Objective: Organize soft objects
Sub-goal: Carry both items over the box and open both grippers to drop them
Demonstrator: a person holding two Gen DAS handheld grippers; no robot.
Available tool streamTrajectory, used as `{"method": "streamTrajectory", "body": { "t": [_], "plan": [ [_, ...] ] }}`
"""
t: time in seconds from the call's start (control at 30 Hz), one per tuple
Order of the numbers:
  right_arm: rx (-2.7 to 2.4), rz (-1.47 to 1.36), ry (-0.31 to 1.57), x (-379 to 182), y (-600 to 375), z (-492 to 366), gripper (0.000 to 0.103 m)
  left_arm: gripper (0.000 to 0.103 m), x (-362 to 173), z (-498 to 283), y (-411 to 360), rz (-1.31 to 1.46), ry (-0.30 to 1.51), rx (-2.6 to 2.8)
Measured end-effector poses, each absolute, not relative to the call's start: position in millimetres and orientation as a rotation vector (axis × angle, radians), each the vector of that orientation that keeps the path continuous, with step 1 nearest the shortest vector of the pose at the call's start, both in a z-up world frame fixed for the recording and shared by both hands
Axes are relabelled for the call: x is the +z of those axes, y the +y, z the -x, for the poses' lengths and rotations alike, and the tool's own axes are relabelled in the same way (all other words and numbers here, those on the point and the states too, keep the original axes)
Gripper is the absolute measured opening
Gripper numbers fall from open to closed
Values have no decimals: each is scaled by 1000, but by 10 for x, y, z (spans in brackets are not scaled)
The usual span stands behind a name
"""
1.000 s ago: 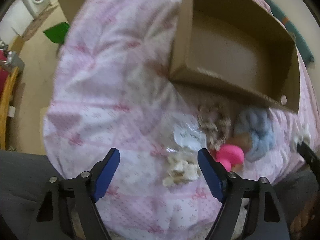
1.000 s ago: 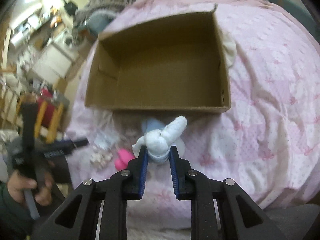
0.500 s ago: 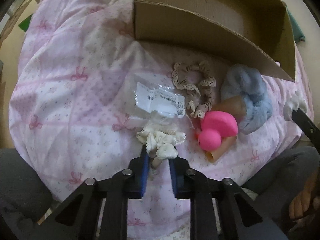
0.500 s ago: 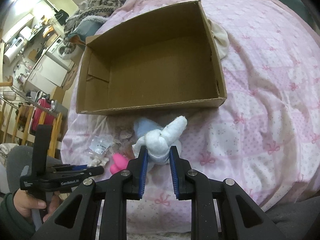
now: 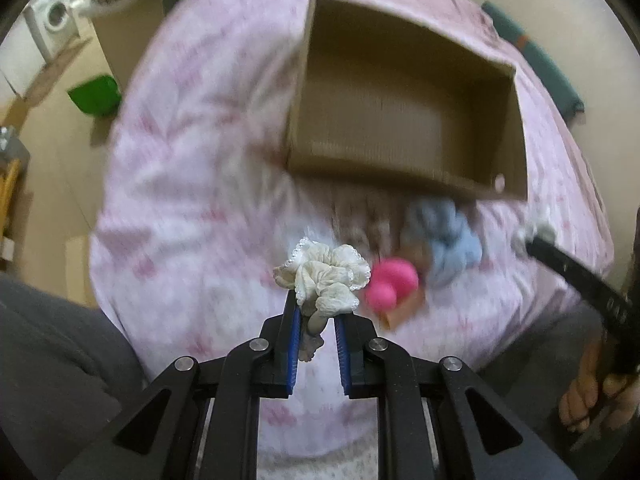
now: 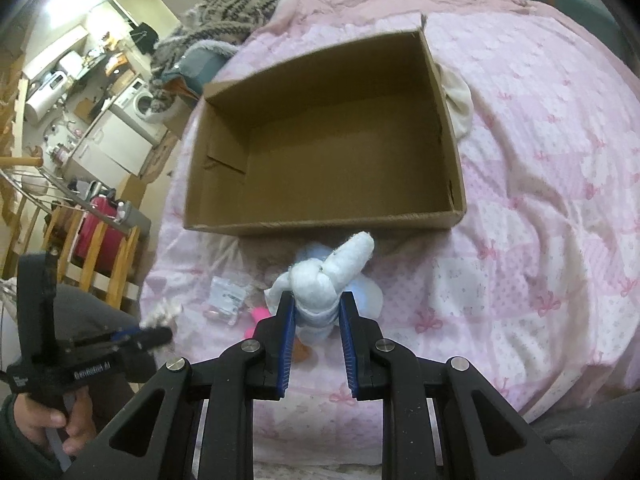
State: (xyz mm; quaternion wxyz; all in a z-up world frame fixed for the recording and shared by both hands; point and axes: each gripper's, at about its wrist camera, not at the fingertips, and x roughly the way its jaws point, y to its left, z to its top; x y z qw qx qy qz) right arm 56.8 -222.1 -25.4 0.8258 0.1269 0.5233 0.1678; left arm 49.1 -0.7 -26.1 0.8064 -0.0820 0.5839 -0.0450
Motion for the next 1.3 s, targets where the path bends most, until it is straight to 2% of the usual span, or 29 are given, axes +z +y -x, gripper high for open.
{"method": "streamTrajectory", "body": {
  "t": [0.23, 0.57, 0.77, 0.9, 1.3],
  "plan": [
    [359, -271, 1059, -34, -2261, -692, 23, 15, 105, -830, 183, 159, 1158, -99],
    [306, -246, 982, 144, -2294, -1205, 23, 15, 97, -1409, -51, 150, 1094, -97],
    [295, -267, 980, -128, -2312, -1402, 23, 15, -73, -1646, -191, 62, 1025, -119],
    [256, -267, 1064, -419, -2259, -1465, 23, 15, -311, -1704, -184, 61, 1019, -96],
    [266, -162, 1133, -639, -2005, -1593, 23, 15, -541, -1781, -216, 74, 1068, -100]
  ]
}}
